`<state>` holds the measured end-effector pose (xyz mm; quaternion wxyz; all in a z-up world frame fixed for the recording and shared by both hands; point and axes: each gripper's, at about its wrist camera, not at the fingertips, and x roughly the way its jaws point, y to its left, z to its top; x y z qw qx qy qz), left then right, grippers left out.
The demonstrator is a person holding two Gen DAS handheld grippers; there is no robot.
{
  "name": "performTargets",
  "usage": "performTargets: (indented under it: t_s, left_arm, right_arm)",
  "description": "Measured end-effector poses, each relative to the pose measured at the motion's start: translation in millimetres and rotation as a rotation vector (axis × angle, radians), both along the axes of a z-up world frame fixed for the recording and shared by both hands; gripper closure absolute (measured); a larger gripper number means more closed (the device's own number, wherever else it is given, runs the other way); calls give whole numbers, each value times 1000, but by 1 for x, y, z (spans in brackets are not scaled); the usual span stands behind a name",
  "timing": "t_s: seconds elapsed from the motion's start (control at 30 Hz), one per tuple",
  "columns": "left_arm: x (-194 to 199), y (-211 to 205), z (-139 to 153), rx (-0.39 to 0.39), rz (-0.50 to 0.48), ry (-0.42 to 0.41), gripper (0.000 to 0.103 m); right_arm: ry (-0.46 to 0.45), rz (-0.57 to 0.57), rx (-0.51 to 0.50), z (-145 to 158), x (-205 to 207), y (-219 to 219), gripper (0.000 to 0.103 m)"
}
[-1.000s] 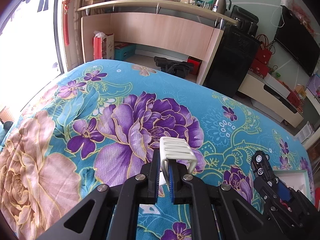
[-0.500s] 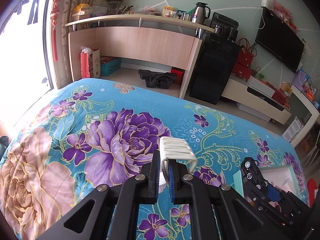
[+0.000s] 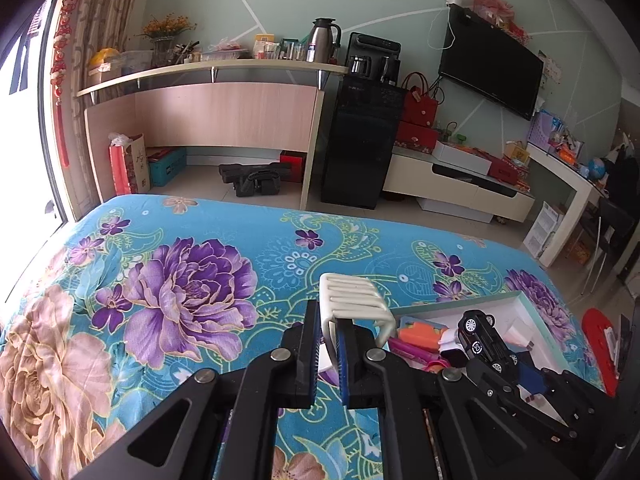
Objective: Organize rigid objects
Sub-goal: 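Carry the white holder with the left tool while the right carries the black car over the tray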
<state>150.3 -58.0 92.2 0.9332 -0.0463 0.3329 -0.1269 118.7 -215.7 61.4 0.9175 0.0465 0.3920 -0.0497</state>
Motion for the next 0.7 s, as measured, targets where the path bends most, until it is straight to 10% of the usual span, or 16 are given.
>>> performTargets:
  t_s: [0.7]
  left_arm:
    - [-60,-76,-24,76,-223,30,95]
  right_arm:
    - [105,-41,-1,-25,-67,-45,67]
